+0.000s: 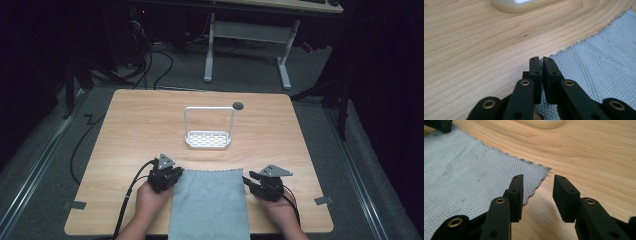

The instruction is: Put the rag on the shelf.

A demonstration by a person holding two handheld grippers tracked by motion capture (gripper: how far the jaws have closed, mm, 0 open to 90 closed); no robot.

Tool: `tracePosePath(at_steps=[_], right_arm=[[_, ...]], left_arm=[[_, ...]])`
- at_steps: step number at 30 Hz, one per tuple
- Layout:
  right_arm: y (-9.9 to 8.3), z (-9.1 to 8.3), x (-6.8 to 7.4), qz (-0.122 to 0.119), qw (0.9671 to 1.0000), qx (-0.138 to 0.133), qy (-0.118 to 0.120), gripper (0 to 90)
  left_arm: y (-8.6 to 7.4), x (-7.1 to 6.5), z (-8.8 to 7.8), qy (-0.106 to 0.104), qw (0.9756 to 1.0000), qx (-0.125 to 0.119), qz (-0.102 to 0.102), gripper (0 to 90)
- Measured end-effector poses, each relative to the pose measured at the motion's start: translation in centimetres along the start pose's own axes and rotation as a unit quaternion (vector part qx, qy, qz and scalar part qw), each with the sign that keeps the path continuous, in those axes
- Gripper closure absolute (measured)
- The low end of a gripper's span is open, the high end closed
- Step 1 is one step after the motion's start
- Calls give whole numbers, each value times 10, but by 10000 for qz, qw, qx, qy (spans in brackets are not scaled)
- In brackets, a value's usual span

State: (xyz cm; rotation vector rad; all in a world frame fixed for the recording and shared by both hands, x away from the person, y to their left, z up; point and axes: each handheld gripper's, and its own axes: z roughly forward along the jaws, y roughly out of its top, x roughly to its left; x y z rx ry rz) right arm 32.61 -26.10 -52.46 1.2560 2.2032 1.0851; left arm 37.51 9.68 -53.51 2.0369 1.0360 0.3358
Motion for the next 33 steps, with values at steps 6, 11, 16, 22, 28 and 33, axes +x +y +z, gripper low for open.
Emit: tracePosePath(at_steps=[6,11,16,22,28,33], right_arm=[[6,9,1,41,9999,-53,-96,584],[18,21,-2,-35,9999,69,-130,587],[23,33,-7,24,9992,386,-102,559],[24,36,-4,-140,9990,412,-65,592],[22,35,3,-304,9988,382,-94,689],[21,34,6,-338,9988,363,-44,781]], left_arm=[[0,0,-1,-21,10000,16,0,888],[0,0,-1,-35,10000,17,2,888],[0,2,-1,-117,9999,19,-54,886],[0,3,-1,-171,9998,17,-95,880],[-1,3,-1,-149,9998,9,-88,871],[-1,3,-1,-151,9999,11,-77,864]])
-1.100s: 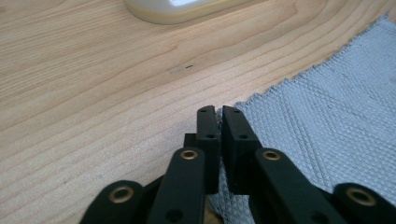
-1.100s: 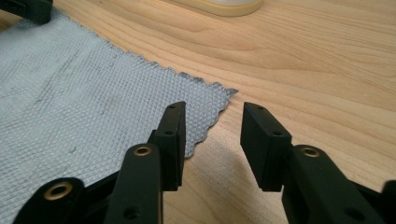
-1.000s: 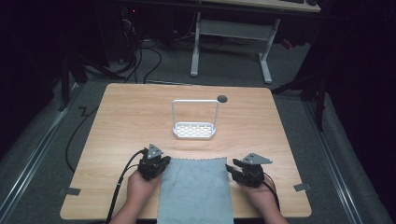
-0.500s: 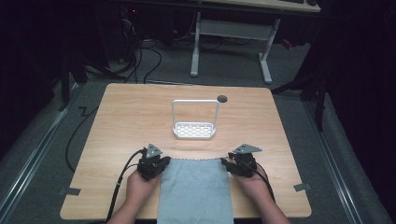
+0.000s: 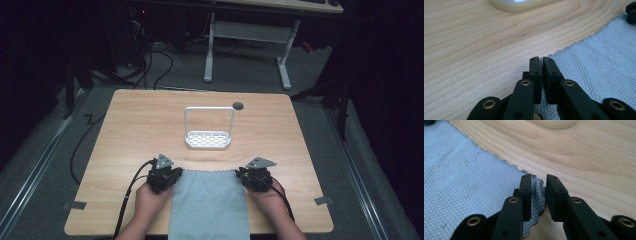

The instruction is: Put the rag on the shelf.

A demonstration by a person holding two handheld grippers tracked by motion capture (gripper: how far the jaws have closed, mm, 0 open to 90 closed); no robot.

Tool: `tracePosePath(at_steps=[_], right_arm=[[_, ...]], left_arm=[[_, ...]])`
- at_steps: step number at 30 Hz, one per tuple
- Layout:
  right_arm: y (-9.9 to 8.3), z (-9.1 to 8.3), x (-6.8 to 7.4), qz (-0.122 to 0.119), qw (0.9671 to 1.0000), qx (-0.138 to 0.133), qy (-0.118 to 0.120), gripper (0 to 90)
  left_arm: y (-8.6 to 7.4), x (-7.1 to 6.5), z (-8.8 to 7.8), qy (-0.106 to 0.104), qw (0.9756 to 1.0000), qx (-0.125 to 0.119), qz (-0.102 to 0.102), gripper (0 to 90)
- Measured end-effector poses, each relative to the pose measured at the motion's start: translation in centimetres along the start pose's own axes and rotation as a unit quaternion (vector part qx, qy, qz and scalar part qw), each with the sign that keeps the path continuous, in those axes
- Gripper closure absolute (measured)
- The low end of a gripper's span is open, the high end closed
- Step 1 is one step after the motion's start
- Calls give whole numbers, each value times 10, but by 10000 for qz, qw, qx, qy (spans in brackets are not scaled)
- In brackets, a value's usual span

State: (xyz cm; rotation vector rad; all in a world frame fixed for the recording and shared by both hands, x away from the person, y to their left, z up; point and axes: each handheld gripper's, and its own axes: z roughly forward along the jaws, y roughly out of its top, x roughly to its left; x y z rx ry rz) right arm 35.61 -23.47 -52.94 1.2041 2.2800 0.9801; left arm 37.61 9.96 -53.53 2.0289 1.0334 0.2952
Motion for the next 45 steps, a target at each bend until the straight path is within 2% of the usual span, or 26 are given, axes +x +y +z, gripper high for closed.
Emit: tracePosePath(at_steps=[5,8,10,16,24,29,31,32,37,39,41,45], right_arm=[[0,0,0,75,9999,-21,120,875],[0,1,-1,96,9998,-39,158,886],[0,1,-1,223,9996,-36,188,888],[1,-2,0,248,9994,-205,163,888],[-1,-6,0,344,9986,-334,238,888],[1,-12,1,358,9972,-629,174,888],[2,-15,2,413,9964,-725,176,887],[3,-17,2,454,9958,-778,179,888],[15,-29,5,349,9929,-1131,104,888],[18,-32,6,325,9925,-1171,123,888],[24,-37,5,250,9918,-1253,38,888],[31,-44,1,364,9891,-1428,3,888]], left_arm=[[0,0,0,-20,10000,6,9,874],[0,0,0,-53,10000,17,16,891],[0,0,0,-64,10000,21,41,894],[0,-1,-2,-43,9999,-43,85,896],[0,-4,-8,-46,9996,-261,92,897],[2,-6,-15,-39,9987,-492,141,897],[3,-7,-16,-44,9986,-515,131,897],[4,-6,-18,-64,9983,-572,104,897],[15,-8,-29,-60,9960,-890,111,897],[19,-7,-33,-46,9954,-950,115,898],[24,-6,-37,-10,9945,-1034,142,898],[37,-4,-50,45,9911,-1325,107,899]])
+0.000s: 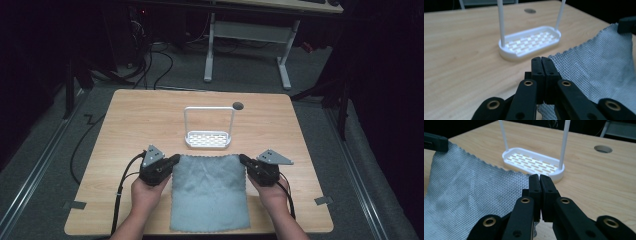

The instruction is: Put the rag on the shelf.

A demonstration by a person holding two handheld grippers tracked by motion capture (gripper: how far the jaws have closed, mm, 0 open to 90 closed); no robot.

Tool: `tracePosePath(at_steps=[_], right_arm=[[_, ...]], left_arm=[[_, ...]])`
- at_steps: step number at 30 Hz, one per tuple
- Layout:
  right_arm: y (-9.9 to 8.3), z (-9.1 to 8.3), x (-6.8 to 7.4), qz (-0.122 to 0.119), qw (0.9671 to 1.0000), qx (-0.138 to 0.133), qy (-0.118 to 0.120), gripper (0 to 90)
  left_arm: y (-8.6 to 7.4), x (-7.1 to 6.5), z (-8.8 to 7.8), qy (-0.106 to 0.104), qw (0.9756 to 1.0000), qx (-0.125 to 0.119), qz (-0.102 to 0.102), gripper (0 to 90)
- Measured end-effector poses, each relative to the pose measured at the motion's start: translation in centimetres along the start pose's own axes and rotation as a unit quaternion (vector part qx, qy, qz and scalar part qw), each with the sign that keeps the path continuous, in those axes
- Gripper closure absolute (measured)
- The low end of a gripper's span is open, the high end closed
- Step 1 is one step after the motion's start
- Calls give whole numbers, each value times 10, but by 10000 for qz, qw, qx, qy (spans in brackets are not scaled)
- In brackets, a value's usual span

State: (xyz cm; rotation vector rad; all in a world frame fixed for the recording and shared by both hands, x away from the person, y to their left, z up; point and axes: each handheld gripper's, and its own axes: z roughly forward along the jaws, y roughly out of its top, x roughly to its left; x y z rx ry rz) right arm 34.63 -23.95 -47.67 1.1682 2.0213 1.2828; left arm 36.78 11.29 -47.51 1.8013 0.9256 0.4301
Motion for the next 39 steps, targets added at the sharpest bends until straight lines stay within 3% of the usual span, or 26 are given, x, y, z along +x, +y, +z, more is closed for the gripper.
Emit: tracePosePath(at_steps=[6,17,39], right_arm=[[12,-5,-1,-21,9997,-253,29,888],[52,-21,-3,-160,9963,-842,5,888],[116,-21,-12,-219,9894,-1423,-185,889]], left_arm=[[19,2,-7,21,9993,-371,-57,899],[49,0,-11,53,9970,-756,184,899],[110,12,-18,365,9875,-1439,527,900]])
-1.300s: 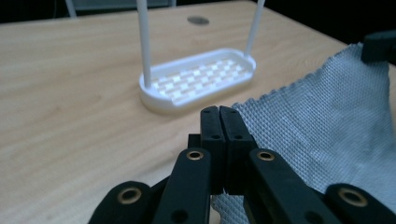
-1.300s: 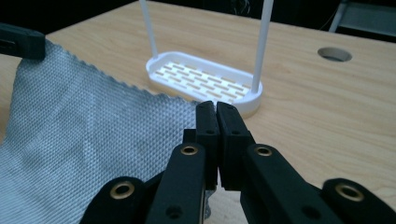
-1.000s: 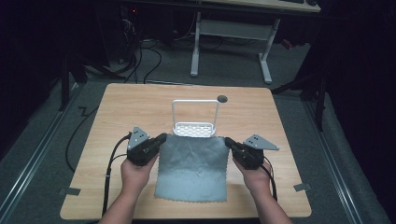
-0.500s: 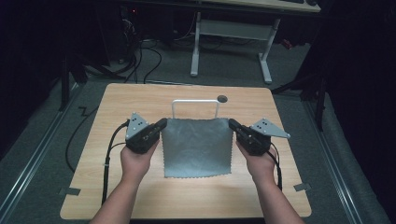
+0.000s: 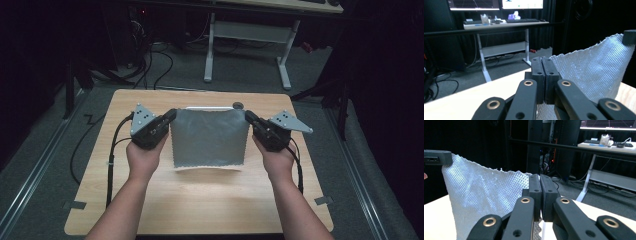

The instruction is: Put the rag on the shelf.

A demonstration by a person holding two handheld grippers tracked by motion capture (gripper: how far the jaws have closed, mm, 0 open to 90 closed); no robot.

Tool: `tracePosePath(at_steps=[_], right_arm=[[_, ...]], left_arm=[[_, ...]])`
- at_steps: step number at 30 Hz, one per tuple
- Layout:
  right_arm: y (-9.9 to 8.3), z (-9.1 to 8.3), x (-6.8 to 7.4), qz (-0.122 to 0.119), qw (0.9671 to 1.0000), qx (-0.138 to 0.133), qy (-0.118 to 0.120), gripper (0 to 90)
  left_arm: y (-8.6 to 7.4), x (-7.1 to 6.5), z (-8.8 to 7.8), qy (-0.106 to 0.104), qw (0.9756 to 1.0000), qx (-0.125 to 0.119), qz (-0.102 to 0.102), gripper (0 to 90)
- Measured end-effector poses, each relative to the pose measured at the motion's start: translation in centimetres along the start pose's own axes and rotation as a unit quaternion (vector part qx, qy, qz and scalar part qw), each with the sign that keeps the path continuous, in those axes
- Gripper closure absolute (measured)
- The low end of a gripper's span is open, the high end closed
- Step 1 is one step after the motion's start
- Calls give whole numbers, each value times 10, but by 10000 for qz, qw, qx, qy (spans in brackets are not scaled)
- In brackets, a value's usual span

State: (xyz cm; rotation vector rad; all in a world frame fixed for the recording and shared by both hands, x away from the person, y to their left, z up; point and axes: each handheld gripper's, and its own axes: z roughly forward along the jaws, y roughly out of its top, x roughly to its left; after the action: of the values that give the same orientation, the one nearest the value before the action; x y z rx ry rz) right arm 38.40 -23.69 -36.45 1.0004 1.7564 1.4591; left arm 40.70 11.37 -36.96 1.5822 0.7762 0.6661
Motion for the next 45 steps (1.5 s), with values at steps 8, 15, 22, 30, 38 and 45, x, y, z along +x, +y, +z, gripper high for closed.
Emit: tracePosePath(at_steps=[8,15,22,30,38,45], right_arm=[[12,6,-5,11,9999,-109,-59,889],[17,16,-12,146,9998,-107,-78,891],[20,35,-21,266,9995,-57,-159,891],[26,50,-34,173,9995,18,-245,892],[37,72,-45,236,9991,127,-336,892],[31,95,-61,505,9975,340,-349,892]], left_arm=[[11,5,9,101,9998,-52,181,900],[19,16,23,152,9997,5,176,899],[17,32,48,253,9992,234,205,900],[25,36,64,374,9983,221,385,900],[36,47,86,556,9969,364,423,900],[24,60,108,406,9953,833,267,900]])
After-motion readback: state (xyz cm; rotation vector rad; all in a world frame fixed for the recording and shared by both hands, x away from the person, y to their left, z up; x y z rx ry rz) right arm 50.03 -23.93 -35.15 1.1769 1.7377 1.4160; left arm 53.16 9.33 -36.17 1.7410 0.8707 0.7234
